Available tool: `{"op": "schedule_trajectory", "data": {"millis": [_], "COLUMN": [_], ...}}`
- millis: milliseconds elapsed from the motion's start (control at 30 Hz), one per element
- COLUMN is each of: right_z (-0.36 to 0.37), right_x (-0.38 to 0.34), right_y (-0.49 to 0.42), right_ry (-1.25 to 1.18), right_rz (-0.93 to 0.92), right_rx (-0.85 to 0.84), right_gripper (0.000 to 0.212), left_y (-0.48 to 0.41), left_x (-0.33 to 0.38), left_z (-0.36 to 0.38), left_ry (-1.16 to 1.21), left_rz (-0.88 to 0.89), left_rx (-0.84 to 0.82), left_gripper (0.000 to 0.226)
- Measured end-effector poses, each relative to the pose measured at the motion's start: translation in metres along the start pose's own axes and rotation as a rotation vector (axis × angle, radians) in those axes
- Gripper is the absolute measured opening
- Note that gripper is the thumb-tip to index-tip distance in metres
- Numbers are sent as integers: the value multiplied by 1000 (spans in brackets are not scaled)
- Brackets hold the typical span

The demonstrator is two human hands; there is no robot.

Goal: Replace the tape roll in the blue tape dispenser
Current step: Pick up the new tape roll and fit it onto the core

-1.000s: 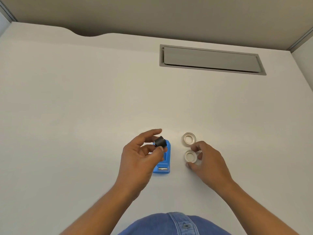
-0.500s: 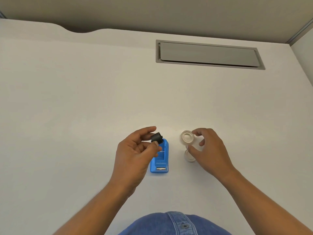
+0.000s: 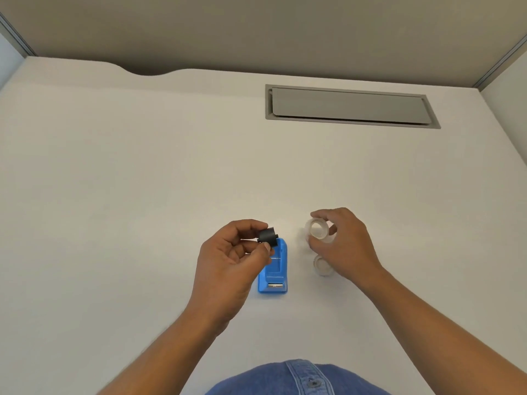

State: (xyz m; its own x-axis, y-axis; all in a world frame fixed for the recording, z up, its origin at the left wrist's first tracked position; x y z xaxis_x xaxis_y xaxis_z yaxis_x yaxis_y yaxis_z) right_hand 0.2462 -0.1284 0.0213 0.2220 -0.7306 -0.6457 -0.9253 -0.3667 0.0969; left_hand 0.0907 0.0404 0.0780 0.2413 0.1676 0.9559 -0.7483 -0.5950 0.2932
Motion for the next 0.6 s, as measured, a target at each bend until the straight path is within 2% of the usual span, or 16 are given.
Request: {"op": "schedule_trajectory", "data": {"millis": [100, 233, 467, 600], "right_z": [-27, -51, -64, -67], "right_x": [-31, -70, -102, -114], "right_y": [21, 58, 106, 123], "right_ry": [-192, -371, -493, -540], "right_rz": [-40, -131, -275, -307], "right_rx": [47, -28, -101, -126], "right_gripper": [32, 22, 20, 15], "left_y": [10, 26, 54, 69], "left_x": [7, 13, 26, 39], "left_z": [-4, -8, -9, -9], "left_ry": [-11, -11, 23, 38], "left_rz": [24, 35, 75, 130], "left_rx": [7, 20, -20, -61], "left_gripper": [28, 26, 25, 34]}}
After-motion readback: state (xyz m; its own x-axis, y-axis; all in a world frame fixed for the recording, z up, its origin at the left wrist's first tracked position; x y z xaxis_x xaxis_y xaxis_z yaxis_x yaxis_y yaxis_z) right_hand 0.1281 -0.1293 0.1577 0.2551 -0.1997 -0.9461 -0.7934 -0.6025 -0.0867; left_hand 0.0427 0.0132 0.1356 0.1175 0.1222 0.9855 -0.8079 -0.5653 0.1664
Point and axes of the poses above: each hand's wrist, its own y-axis away from the middle knuckle, its own z-axis out of the palm, x = y × z, the point moved 8 cm from there along -y, towards the middle knuckle, and after that the axes turned 5 degrees about x, right-handed, at the moved point
